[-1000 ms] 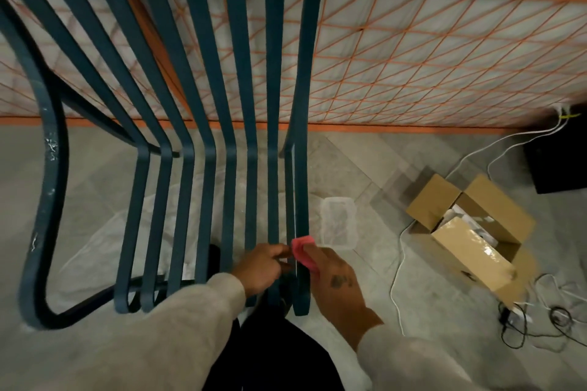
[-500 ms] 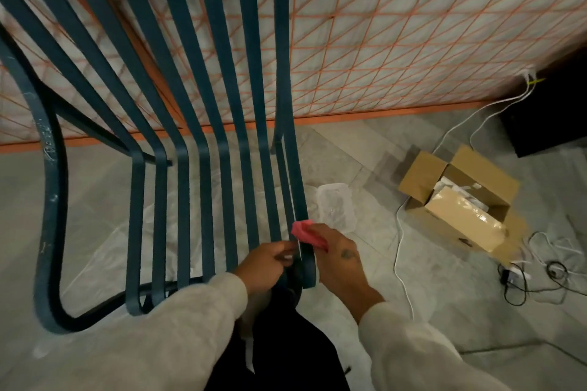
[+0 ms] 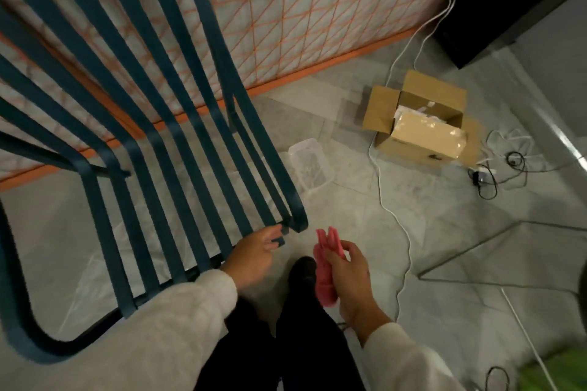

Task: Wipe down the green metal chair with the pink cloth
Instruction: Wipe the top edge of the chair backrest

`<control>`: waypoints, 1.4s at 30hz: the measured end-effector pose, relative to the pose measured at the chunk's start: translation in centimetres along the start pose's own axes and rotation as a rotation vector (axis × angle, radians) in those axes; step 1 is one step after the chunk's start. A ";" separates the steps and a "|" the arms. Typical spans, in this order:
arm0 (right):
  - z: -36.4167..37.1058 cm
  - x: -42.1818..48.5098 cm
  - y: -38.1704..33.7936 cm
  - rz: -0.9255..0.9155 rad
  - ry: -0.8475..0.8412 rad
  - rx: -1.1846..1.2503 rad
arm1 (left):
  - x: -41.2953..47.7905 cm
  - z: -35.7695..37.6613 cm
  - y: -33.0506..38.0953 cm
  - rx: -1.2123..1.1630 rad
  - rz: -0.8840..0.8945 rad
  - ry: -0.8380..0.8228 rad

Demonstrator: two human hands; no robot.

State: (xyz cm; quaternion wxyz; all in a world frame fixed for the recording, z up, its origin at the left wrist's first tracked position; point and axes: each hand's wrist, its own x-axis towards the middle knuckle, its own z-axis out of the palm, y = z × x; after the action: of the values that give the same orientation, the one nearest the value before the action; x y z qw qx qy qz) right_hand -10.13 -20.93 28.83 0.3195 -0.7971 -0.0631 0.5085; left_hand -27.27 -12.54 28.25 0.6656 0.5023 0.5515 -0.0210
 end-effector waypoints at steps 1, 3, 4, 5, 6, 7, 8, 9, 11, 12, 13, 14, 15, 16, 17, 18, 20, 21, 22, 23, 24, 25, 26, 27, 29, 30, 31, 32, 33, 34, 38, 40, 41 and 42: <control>0.8 -0.4 -0.3 -0.008 0.002 0.088 | 0.1 0.2 0.1 -0.007 -0.003 0.008; 2.7 -0.1 -0.7 -0.095 0.014 0.129 | 0.8 0.9 0.7 -0.012 0.023 0.038; 3.6 0.2 -0.9 -0.151 0.018 0.094 | 1.2 1.1 1.1 -0.013 0.044 0.055; 4.5 0.6 -0.8 -0.187 0.030 0.064 | 1.7 1.3 1.5 -0.025 0.064 0.069; 5.3 1.1 -0.6 -0.188 0.052 0.081 | 2.2 1.6 1.8 -0.049 0.080 0.073; 6.0 1.5 0.0 -0.167 0.063 0.150 | 2.6 1.7 1.9 -0.071 0.083 0.073; 6.4 1.9 0.5 -0.127 0.078 0.244 | 3.0 2.0 1.9 -0.085 0.086 0.073; 6.7 2.5 1.1 -0.081 0.087 0.344 | 3.6 2.2 1.6 -0.094 0.088 0.074; 7.1 3.9 2.0 0.043 0.081 0.497 | 4.2 2.5 1.1 -0.089 0.073 0.073; 7.0 4.7 2.4 0.103 0.068 0.547 | 4.5 2.6 0.9 -0.086 0.060 0.073; 6.9 5.7 2.8 0.153 0.050 0.572 | 4.7 2.7 0.7 -0.093 0.050 0.079; 6.8 6.9 3.2 0.188 0.031 0.589 | 5.0 2.7 0.6 -0.103 0.045 0.087; 6.9 8.3 3.7 0.211 0.004 0.600 | 5.4 2.5 0.4 -0.106 0.041 0.101; 6.8 9.2 3.7 0.232 -0.015 0.609 | 5.3 2.3 0.4 -0.107 0.039 0.110; 6.9 10.7 3.8 0.257 -0.035 0.611 | 5.9 2.3 0.0 -0.102 0.045 0.122; 7.0 11.7 3.9 0.270 -0.045 0.614 | 6.0 2.1 -0.1 -0.100 0.057 0.126; 6.9 13.3 4.1 0.266 -0.081 0.632 | 6.4 2.2 -0.2 -0.116 0.062 0.132; 6.9 13.6 4.2 0.264 -0.105 0.642 | 6.6 2.2 -0.2 -0.121 0.060 0.139; 6.8 13.3 4.4 0.255 -0.132 0.654 | 6.5 2.3 -0.3 -0.125 0.056 0.142; 6.4 12.6 4.5 0.225 -0.162 0.664 | 6.4 2.4 -0.2 -0.138 0.052 0.147; 5.9 11.5 4.4 0.179 -0.189 0.654 | 6.3 2.6 -0.2 -0.152 0.052 0.154; 5.3 10.3 4.3 0.126 -0.208 0.608 | 6.1 2.7 -0.2 -0.162 0.049 0.161; 4.6 9.1 4.1 0.064 -0.225 0.534 | 6.1 2.8 -0.2 -0.165 0.047 0.170; 3.8 8.2 3.8 -0.003 -0.236 0.456 | 6.0 2.9 0.0 -0.170 0.043 0.178; 2.6 7.3 2.9 -0.096 -0.256 0.353 | 5.7 3.2 0.3 -0.188 0.041 0.191; 2.2 7.7 2.3 -0.125 -0.276 0.303 | 5.7 3.3 0.4 -0.205 0.043 0.195; 1.9 8.5 1.9 -0.144 -0.296 0.245 | 5.6 3.5 0.5 -0.223 0.045 0.194; 1.9 9.5 1.6 -0.150 -0.319 0.187 | 5.6 3.6 0.4 -0.239 0.046 0.194; 2.2 10.6 1.5 -0.142 -0.340 0.131 | 5.5 3.7 0.3 -0.249 0.049 0.193; 2.6 11.5 1.4 -0.117 -0.355 0.093 | 5.5 3.7 0.2 -0.253 0.052 0.190; 3.4 12.8 1.8 -0.100 -0.337 -0.050 | 5.5 3.8 -0.1 -0.298 0.042 0.171; 2.7 11.4 1.4 -0.125 -0.319 -0.023 | 5.3 4.0 0.0 -0.314 0.040 0.173; 2.2 10.3 1.0 -0.126 -0.322 0.005 | 5.1 4.1 0.1 -0.317 0.039 0.171; 1.5 9.2 0.4 -0.128 -0.329 0.038 | 4.9 4.2 0.2 -0.319 0.041 0.171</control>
State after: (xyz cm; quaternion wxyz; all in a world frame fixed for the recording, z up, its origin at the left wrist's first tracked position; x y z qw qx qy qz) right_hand -7.09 -16.67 21.15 0.3516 -0.6912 -0.1557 0.6119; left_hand -22.23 -12.80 24.23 0.6877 0.4015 0.5922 0.1230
